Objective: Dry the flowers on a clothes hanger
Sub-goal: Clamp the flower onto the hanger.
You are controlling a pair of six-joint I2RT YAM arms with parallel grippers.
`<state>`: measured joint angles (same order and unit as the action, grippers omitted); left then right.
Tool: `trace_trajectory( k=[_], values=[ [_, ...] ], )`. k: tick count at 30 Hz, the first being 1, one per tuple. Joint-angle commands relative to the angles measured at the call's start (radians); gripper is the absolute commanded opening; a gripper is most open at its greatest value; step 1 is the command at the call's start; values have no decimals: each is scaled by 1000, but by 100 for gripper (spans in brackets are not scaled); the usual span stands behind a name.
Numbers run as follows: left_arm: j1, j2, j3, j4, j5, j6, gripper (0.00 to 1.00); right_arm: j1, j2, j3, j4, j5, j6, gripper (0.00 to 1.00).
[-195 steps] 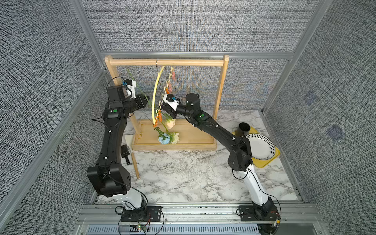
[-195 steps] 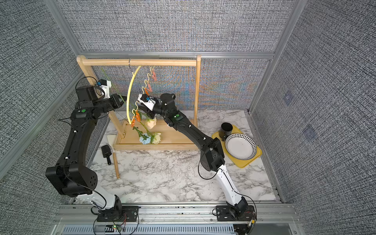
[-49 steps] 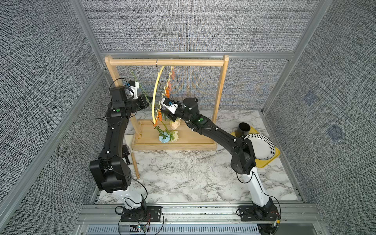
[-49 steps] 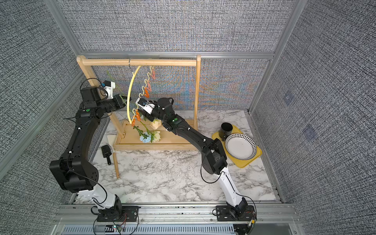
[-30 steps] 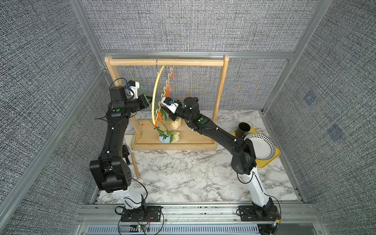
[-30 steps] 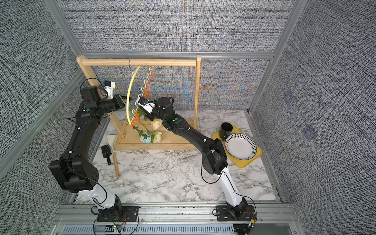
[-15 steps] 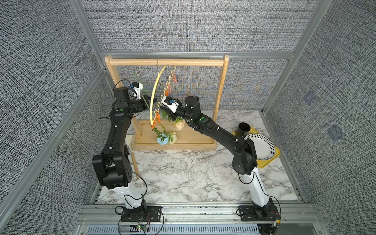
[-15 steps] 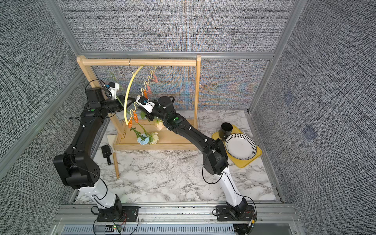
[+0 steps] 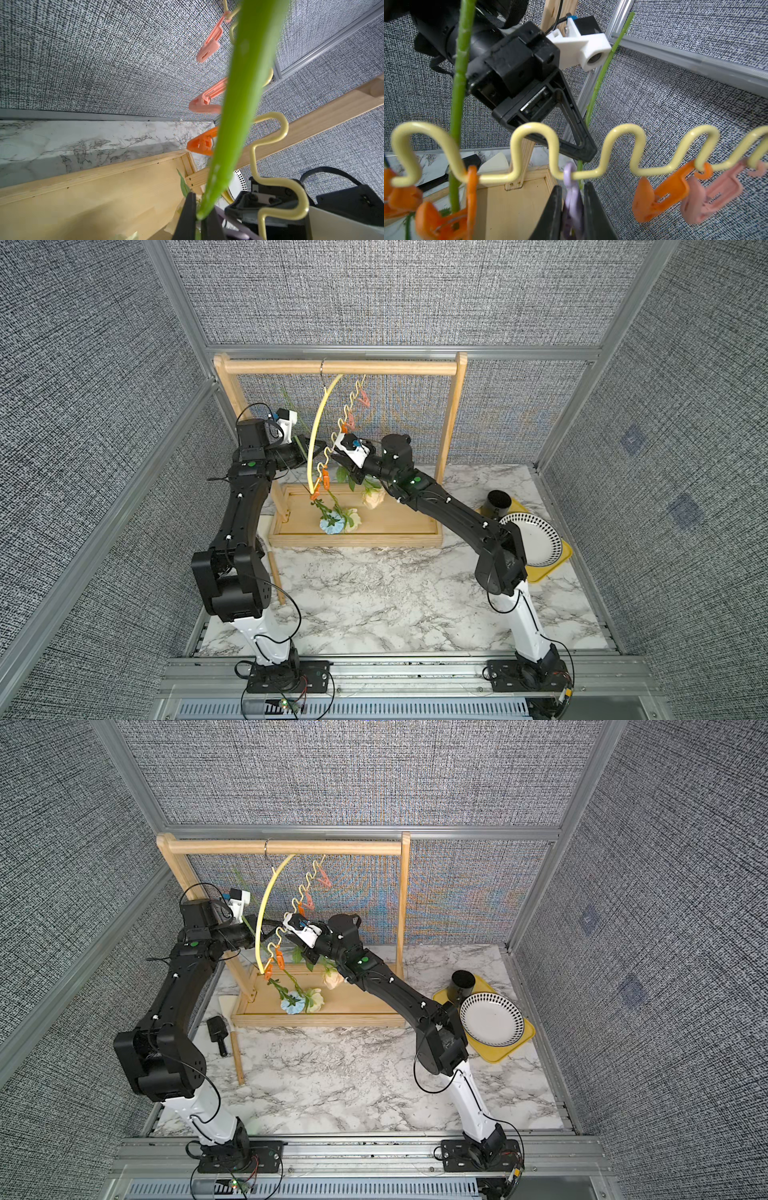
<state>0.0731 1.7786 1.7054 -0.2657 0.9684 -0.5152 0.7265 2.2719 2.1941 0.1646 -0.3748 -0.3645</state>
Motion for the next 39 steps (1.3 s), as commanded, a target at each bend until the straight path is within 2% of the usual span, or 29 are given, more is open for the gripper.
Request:
trace_trajectory(
  k=[1, 20, 31, 39],
  values=[
    [-1, 13, 21, -6, 57, -23, 2, -2, 3, 4, 49, -12, 19, 15],
    [4, 23, 36, -18, 75, -31, 2, -4, 1, 2, 46, -15, 22, 13],
    [6, 22, 39, -32, 70, -18, 2, -4, 1, -2, 46, -8, 24, 29],
    [5, 23, 43, -58, 60, 5, 2, -4, -5, -2, 41, -7, 21, 34]
  ],
)
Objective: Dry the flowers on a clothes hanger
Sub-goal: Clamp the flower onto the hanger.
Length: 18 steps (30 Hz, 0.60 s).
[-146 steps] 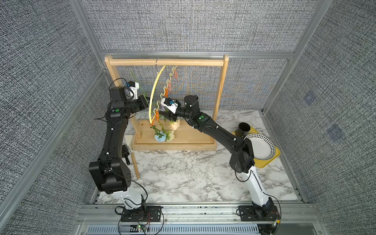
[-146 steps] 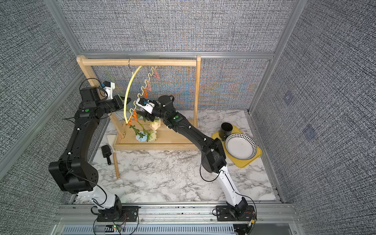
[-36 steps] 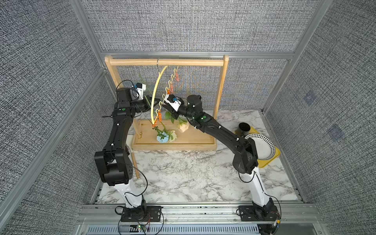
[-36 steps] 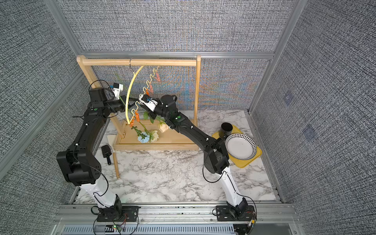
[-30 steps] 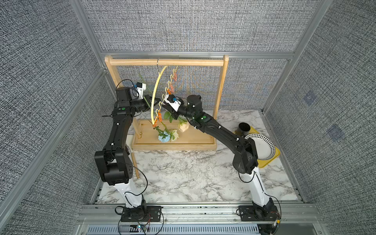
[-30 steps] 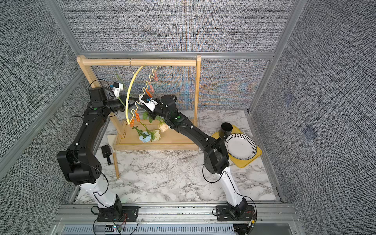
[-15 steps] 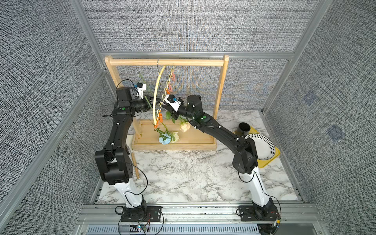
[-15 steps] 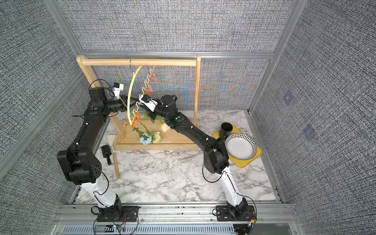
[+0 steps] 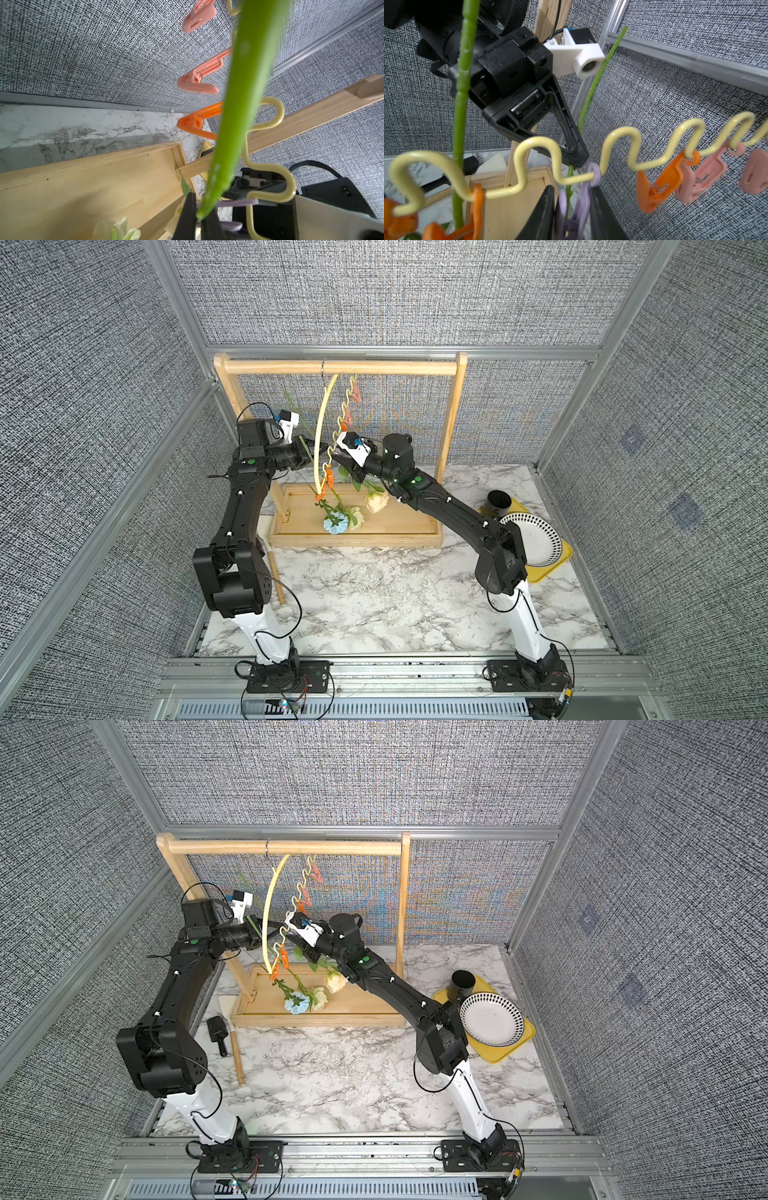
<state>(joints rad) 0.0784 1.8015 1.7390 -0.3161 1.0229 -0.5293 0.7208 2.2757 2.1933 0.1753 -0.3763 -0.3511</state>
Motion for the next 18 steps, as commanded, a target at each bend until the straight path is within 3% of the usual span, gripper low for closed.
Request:
trace_trajectory(
  k=[1, 14, 18],
  values=[
    [1, 0, 9, -8, 4, 20, 2, 2, -11, -4, 30, -6, 8, 35],
    [5, -3, 13, -9, -6, 22, 2, -5, -73, -95, 51, -33, 0, 55],
    [5, -3, 14, -9, -8, 22, 8, -10, -97, -126, 64, -48, 13, 56]
  ],
)
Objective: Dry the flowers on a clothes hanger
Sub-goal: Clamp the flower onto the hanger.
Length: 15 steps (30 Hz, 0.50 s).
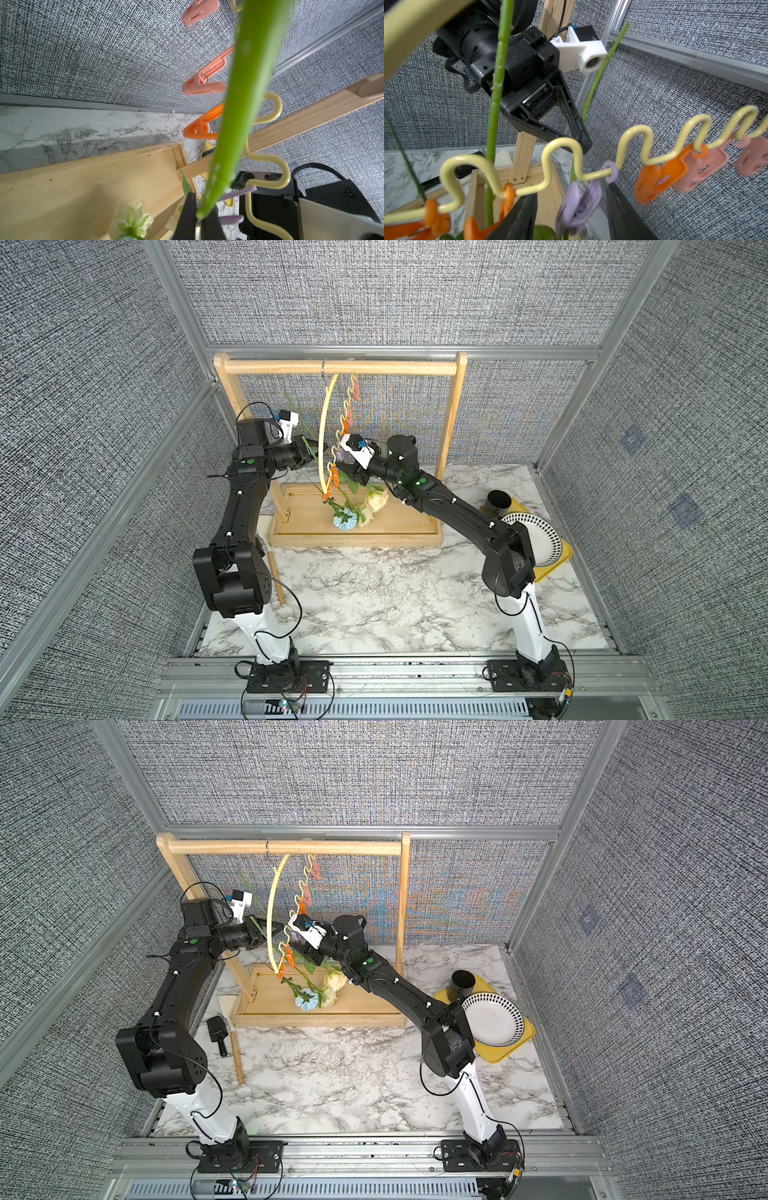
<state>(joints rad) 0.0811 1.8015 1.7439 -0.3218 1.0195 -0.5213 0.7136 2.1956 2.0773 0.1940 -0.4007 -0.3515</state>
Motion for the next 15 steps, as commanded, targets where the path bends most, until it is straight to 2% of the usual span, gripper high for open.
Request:
trace_trajectory(
  k=[1, 15],
  values=[
    [3, -4, 9, -3, -4, 13, 9, -5, -21, -18, 48, -24, 16, 57],
    [4, -8, 11, -3, -9, 15, 33, -27, -113, -165, 103, -30, 29, 58]
  ],
)
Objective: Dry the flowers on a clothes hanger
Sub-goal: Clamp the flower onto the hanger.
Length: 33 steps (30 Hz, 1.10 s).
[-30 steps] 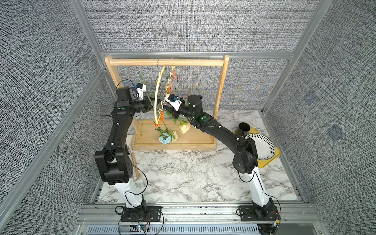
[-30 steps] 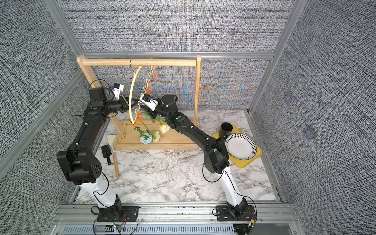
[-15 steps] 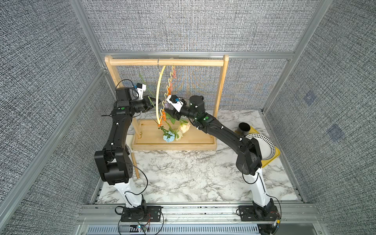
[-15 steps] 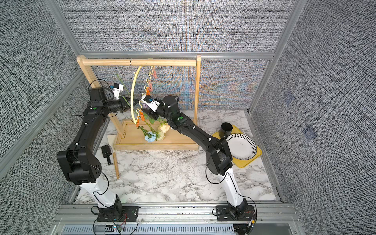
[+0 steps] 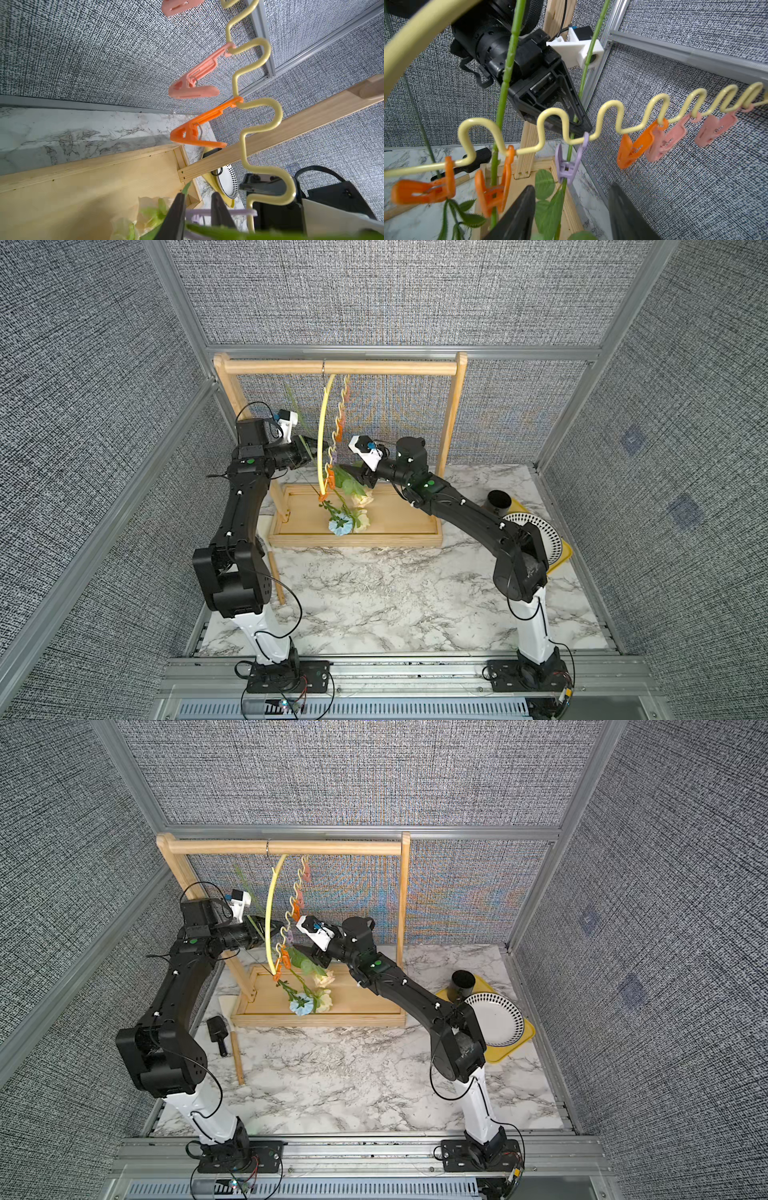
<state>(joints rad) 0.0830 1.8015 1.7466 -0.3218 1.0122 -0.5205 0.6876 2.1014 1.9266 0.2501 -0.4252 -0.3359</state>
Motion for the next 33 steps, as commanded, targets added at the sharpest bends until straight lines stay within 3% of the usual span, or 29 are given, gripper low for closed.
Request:
trace_trajectory(
  k=[1, 11, 15, 17, 33],
  values=[
    [3, -8, 8, -5, -3, 13, 35, -3, -26, -24, 51, -6, 14, 58],
    [23, -29, 11, -57, -51, 53, 67, -14, -101, -119, 70, 0, 7, 58],
    [33, -42, 8, -83, -77, 73, 84, -20, -149, -175, 73, 13, 2, 58],
    [40, -48, 6, -98, -88, 83, 98, -22, -182, -208, 71, 24, 1, 58],
    [72, -229, -123, -140, -130, 137, 100, -34, -390, -459, 55, 83, 13, 60]
  ],
)
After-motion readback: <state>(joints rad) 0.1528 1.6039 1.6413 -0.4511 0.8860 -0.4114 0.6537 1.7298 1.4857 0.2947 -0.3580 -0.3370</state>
